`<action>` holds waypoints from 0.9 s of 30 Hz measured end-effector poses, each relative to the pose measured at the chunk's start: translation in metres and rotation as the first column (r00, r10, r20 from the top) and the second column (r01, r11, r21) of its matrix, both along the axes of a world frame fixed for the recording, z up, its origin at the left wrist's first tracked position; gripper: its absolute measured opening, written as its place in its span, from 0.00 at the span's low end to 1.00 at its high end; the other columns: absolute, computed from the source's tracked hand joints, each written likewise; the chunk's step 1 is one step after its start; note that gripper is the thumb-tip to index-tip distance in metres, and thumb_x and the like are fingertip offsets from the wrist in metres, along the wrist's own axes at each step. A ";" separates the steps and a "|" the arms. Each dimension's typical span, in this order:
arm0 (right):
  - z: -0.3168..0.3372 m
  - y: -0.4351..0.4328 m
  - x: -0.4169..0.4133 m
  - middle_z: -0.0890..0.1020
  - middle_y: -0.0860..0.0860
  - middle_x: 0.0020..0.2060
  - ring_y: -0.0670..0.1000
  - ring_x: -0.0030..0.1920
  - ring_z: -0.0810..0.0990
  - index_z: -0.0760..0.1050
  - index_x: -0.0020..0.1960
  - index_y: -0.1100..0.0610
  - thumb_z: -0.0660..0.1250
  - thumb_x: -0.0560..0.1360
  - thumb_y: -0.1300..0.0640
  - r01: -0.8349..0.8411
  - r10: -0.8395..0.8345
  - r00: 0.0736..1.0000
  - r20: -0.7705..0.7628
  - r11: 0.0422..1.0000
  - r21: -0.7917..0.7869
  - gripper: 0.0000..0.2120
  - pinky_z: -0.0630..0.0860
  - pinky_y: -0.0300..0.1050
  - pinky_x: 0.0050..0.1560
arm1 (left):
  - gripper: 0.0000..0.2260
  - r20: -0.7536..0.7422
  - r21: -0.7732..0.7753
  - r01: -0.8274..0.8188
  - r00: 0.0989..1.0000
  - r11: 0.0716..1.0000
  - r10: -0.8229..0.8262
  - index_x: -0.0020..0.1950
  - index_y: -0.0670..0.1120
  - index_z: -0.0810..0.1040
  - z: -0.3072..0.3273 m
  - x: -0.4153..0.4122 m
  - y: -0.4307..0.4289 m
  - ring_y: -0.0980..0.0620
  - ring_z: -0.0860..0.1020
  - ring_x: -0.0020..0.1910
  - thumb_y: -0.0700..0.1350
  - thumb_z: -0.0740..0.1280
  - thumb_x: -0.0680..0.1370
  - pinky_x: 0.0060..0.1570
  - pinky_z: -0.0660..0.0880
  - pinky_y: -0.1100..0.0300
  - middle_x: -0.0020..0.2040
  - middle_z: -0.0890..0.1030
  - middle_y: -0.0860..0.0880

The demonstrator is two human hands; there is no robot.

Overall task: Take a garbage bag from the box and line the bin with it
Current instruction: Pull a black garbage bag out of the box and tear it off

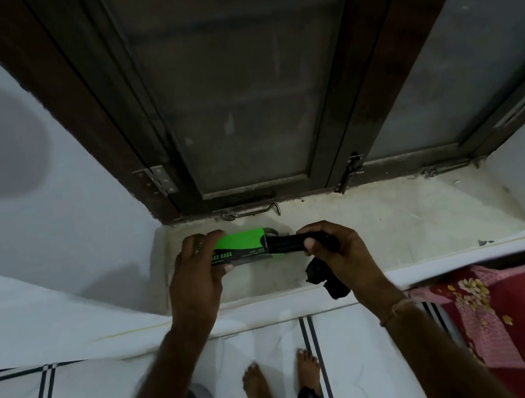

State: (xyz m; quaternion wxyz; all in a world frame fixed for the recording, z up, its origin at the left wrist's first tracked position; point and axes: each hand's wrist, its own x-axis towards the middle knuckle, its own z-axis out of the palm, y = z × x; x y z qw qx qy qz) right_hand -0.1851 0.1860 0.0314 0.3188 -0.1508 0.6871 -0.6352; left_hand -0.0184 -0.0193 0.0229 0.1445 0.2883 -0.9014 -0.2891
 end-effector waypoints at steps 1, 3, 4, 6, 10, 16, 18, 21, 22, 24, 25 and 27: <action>0.001 -0.002 0.000 0.84 0.60 0.45 0.67 0.35 0.83 0.81 0.59 0.60 0.70 0.79 0.60 -0.026 0.026 0.999 -0.022 1.000 -0.010 0.10 0.84 0.62 0.41 | 0.22 -0.036 0.023 0.028 0.999 0.999 -0.027 0.70 0.50 0.74 0.002 0.000 0.003 0.47 0.77 0.59 0.43 0.73 0.76 0.48 0.81 0.52 0.64 0.75 0.47; 0.003 -0.006 0.001 0.86 0.60 0.52 0.68 0.39 0.85 0.80 0.63 0.60 0.67 0.82 0.59 -0.086 0.085 0.996 -0.037 0.996 -0.037 0.12 0.85 0.61 0.44 | 0.22 -0.103 0.087 0.079 0.992 0.993 -0.070 0.70 0.49 0.74 0.006 -0.001 0.009 0.50 0.77 0.58 0.44 0.72 0.77 0.49 0.80 0.59 0.63 0.75 0.45; 0.005 -0.008 0.003 0.86 0.60 0.55 0.69 0.41 0.85 0.78 0.65 0.60 0.65 0.83 0.60 -0.108 0.106 0.994 -0.035 0.993 -0.045 0.12 0.85 0.61 0.45 | 0.22 -0.128 0.115 0.087 0.989 0.990 -0.072 0.70 0.48 0.74 0.007 -0.002 0.012 0.50 0.77 0.58 0.44 0.72 0.77 0.51 0.77 0.64 0.62 0.74 0.45; 0.004 -0.013 0.007 0.86 0.60 0.54 0.70 0.41 0.85 0.76 0.64 0.58 0.65 0.82 0.59 -0.071 0.070 0.996 -0.054 0.997 -0.020 0.11 0.84 0.65 0.46 | 0.22 -0.154 0.161 0.069 0.987 0.985 -0.044 0.70 0.48 0.74 0.007 -0.002 0.015 0.51 0.76 0.59 0.43 0.73 0.77 0.53 0.74 0.71 0.62 0.73 0.46; 0.007 -0.017 0.015 0.85 0.66 0.40 0.72 0.37 0.84 0.78 0.59 0.61 0.68 0.81 0.60 0.047 -0.048 0.998 -0.037 0.998 -0.031 0.08 0.83 0.67 0.39 | 0.23 -0.171 0.243 0.022 0.985 0.970 0.021 0.70 0.48 0.74 0.007 0.000 0.021 0.50 0.77 0.61 0.42 0.74 0.76 0.54 0.76 0.68 0.62 0.73 0.46; 0.016 -0.014 0.015 0.85 0.56 0.55 0.64 0.45 0.86 0.78 0.66 0.57 0.72 0.77 0.63 -0.081 0.079 0.996 -0.038 0.994 -0.070 0.18 0.84 0.55 0.45 | 0.23 -0.148 0.283 -0.061 0.983 0.957 0.106 0.69 0.48 0.75 0.011 0.000 0.027 0.52 0.77 0.57 0.42 0.75 0.75 0.51 0.73 0.73 0.61 0.73 0.48; 0.013 -0.011 0.011 0.83 0.60 0.51 0.67 0.45 0.84 0.75 0.66 0.54 0.76 0.74 0.59 -0.047 0.045 0.997 -0.067 0.998 -0.039 0.22 0.84 0.59 0.46 | 0.23 -0.149 0.283 -0.096 0.979 0.954 0.142 0.69 0.49 0.75 0.013 0.002 0.028 0.54 0.77 0.55 0.42 0.75 0.75 0.50 0.72 0.72 0.60 0.74 0.49; 0.011 -0.007 0.007 0.83 0.60 0.50 0.59 0.53 0.84 0.72 0.71 0.48 0.77 0.70 0.53 -0.167 0.164 0.983 -0.083 0.986 -0.028 0.30 0.82 0.52 0.57 | 0.23 -0.150 0.256 -0.125 0.975 0.958 0.167 0.69 0.48 0.76 0.015 0.004 0.029 0.62 0.75 0.52 0.43 0.75 0.75 0.47 0.69 0.79 0.60 0.75 0.49; 0.012 -0.009 0.007 0.83 0.58 0.50 0.58 0.53 0.85 0.73 0.71 0.48 0.77 0.71 0.55 -0.177 0.175 0.981 -0.087 0.984 -0.024 0.31 0.83 0.53 0.56 | 0.23 -0.152 0.262 -0.124 0.974 0.957 0.168 0.69 0.48 0.76 0.015 0.004 0.030 0.62 0.75 0.52 0.43 0.75 0.75 0.47 0.69 0.80 0.60 0.75 0.49; 0.015 -0.014 0.010 0.84 0.55 0.48 0.63 0.44 0.85 0.77 0.69 0.50 0.77 0.73 0.61 -0.101 0.099 0.992 -0.076 0.994 -0.029 0.26 0.84 0.63 0.47 | 0.23 -0.157 0.280 -0.111 0.975 0.954 0.159 0.69 0.49 0.76 0.016 0.004 0.031 0.59 0.76 0.54 0.42 0.75 0.75 0.48 0.69 0.80 0.61 0.74 0.50; 0.017 -0.016 0.011 0.84 0.55 0.46 0.67 0.37 0.84 0.79 0.66 0.53 0.76 0.74 0.63 -0.059 0.056 0.996 -0.063 0.997 -0.046 0.22 0.82 0.68 0.41 | 0.24 -0.161 0.282 -0.106 0.975 0.953 0.156 0.69 0.48 0.75 0.016 0.004 0.032 0.57 0.76 0.55 0.42 0.75 0.75 0.48 0.70 0.80 0.60 0.74 0.50; 0.016 -0.015 0.012 0.84 0.60 0.49 0.73 0.32 0.81 0.80 0.64 0.58 0.72 0.76 0.66 -0.020 0.020 1.000 -0.003 0.994 -0.110 0.16 0.80 0.72 0.36 | 0.24 -0.168 0.274 -0.107 0.973 0.956 0.157 0.70 0.48 0.75 0.016 0.005 0.031 0.56 0.76 0.55 0.41 0.75 0.75 0.48 0.70 0.80 0.60 0.74 0.50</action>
